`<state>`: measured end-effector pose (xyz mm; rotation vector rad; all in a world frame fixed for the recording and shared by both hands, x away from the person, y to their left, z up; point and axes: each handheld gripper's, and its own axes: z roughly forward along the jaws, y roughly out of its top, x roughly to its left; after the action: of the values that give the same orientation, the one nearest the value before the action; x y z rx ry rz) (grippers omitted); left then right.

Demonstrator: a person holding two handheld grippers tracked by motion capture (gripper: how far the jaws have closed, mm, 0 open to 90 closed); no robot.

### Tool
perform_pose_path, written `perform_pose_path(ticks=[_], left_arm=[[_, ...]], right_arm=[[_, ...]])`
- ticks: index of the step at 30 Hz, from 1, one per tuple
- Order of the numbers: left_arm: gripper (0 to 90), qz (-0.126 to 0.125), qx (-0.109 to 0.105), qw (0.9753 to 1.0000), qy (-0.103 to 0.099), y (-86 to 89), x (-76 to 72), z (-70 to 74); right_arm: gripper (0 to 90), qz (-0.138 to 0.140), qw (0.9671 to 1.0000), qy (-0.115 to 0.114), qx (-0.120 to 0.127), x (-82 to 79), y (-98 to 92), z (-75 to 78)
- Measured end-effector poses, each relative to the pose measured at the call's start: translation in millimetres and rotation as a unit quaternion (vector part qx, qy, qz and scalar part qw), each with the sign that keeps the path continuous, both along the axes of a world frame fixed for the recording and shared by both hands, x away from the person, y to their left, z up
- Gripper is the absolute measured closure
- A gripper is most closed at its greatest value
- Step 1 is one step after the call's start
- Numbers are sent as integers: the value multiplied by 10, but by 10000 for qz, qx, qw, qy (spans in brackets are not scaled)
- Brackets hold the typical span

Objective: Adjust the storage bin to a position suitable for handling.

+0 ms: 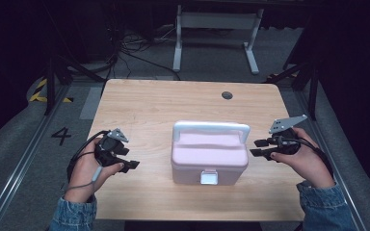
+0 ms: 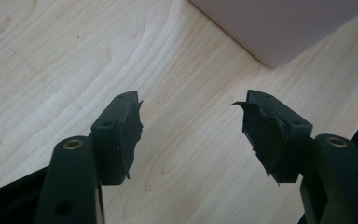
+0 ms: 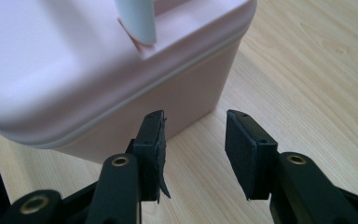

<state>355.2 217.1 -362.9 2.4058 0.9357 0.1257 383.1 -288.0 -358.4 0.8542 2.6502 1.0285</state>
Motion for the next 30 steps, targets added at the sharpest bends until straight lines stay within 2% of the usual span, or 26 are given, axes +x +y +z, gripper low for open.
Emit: perform_pose_path(ticks=[3,8,10,14,16,18,21,23,25,29,30], left_arm=[[303,24,-302,9995,15,-26,19,44],[280,-38,-400,9992,-23,-105,62,90],[280,-15,-429,9990,-117,-130,85,103],[279,-82,-618,9976,-308,-189,118,133],[277,-228,-775,9960,-371,-239,122,166],[278,-296,-1012,9932,-494,-283,125,193],[278,-305,-1174,9901,-702,-348,138,235],[276,-295,-1137,9894,-856,-407,159,249],[259,-337,-1108,9889,-926,-486,174,247],[259,-464,-1289,9861,-939,-629,217,235],[259,-495,-1268,9859,-972,-652,236,240]], right_arm=[[563,5,10000,-18,75,-45,-38,-10],[549,-119,9998,14,128,-110,-152,-25],[540,-245,9996,-12,171,-121,-179,-33],[521,-257,9992,62,294,-143,-179,-47],[517,-283,9992,64,260,-151,-193,-63],[493,-330,9991,66,257,-160,-210,-76],[487,-402,9990,54,211,-175,-240,-87],[485,-426,9988,59,231,-192,-260,-93],[482,-423,9987,70,281,-204,-276,-103],[480,-514,9982,74,302,-226,-308,-124],[480,-521,9982,73,285,-234,-317,-132]])
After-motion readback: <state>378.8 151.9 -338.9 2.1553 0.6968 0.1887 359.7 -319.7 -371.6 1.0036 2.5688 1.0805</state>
